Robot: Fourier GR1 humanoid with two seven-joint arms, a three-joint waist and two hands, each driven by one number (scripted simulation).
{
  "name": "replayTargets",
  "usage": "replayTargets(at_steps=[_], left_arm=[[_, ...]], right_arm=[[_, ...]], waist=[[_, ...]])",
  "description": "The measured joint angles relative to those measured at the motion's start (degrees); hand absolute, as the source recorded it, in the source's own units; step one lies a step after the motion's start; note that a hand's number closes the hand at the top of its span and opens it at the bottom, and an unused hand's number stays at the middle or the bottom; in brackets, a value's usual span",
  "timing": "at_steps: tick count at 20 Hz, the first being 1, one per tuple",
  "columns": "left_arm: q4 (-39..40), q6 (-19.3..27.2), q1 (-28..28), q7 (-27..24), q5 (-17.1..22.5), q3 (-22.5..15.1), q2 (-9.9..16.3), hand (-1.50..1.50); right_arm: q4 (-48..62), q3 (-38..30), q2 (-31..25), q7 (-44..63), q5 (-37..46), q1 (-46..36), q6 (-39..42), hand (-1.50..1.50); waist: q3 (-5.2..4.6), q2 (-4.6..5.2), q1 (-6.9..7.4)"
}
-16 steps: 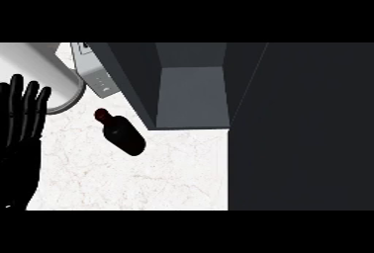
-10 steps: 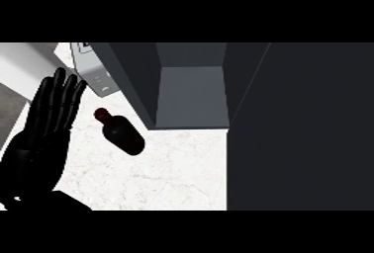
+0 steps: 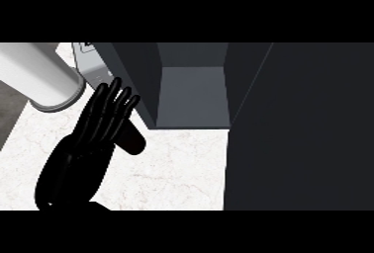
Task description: Pick up the wine, place it into the cabinet and close the cabinet
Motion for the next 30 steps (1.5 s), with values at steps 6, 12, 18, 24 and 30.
replayTargets(at_steps=[6,12,18,24,30], left_arm=[[-5.93,6.33,-2.55,7.48,-1.53,-4.96,-0.44,-1.5],[-10.44,13.32,-3.86,12.36,-5.31,-11.37,-0.55,-1.5],[-11.83,20.18,-6.93,15.8,-9.26,-16.09,-0.58,-1.5],[-11.43,24.52,-7.56,16.43,-11.96,-17.81,-0.59,-1.5],[-13.19,24.6,-6.03,19.04,-10.7,-13.97,-0.39,-1.5]], right_arm=[[-4.01,-1.2,-0.46,6.61,-1.66,-1.9,-0.44,-1.5],[-4.84,-1.21,-0.26,12.17,-1.38,-5.55,-2.19,-1.5],[-5.08,0.34,0.99,14.98,-0.77,-7.73,-3.87,-1.5],[-5.47,0.49,1.02,16.19,0.1,-8.82,-4.49,-1.5],[-5.78,-0.23,1.12,17.06,0.47,-9.51,-4.05,-1.5]], waist=[[-0.01,0.0,0.25],[-0.01,-0.02,0.3],[0.01,-0.03,0.27],[-0.01,-0.02,0.22],[-0.01,0.02,0.31]])
